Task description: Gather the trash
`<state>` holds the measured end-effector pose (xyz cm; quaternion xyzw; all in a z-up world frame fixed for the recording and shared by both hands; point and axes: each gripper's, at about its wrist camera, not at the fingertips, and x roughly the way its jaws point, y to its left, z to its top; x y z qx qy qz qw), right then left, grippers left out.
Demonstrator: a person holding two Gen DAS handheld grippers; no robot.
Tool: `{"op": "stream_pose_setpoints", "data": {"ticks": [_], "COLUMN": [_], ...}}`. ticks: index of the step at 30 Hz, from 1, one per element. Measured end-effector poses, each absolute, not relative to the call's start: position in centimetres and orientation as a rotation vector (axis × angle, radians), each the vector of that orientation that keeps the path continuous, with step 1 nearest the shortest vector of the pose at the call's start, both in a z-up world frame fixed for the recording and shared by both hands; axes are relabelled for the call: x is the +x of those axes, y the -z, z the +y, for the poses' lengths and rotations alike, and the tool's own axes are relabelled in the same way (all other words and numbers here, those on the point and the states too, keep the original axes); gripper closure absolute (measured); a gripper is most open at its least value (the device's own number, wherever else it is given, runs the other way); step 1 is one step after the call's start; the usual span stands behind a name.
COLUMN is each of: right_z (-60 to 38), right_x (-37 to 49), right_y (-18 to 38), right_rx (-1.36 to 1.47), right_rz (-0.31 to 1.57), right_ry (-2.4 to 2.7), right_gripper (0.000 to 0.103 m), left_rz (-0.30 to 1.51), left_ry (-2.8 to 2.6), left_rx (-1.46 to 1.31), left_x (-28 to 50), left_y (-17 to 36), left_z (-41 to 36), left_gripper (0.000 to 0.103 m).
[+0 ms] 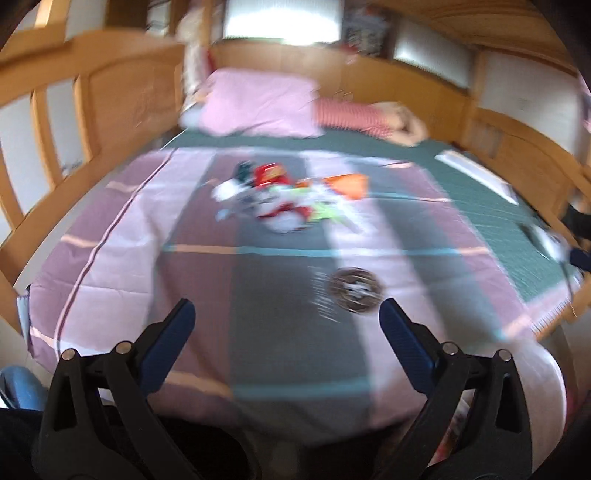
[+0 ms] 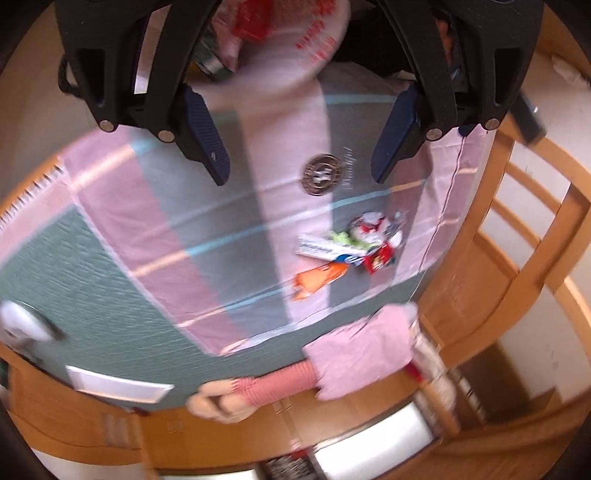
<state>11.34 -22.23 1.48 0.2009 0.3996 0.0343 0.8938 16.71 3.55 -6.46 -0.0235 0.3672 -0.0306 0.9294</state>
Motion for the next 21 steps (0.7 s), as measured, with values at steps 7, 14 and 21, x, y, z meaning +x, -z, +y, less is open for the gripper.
{"op": "stream_pose_setpoints", "data": {"ticks": [7,14,21], "right_z": [-13.5,-7.0,-6.5], "right_x": [23.7,34.6,39.7], "right_y": [2.6,9.6,14.1], "right_rx": [0.279,0.382,0.448], "right_rz": [0.941,1.049,1.113], "right_ry": [-0.211,-0.218,-0.143], "right_gripper": [0.026,0.026,0.062], "left_rz": [0.842,0.84,0.892], "left_ry": [-0.108,-0.275,-0.284], "left_rx": [-0.261,-0.481,-0.48], "left_x": [24.6,24.8,25.7], "left_y": [10.3,11.3,12.1], "left_z": [11.9,16.2,16.1], "left_gripper": [0.005,0.005,0.005]}}
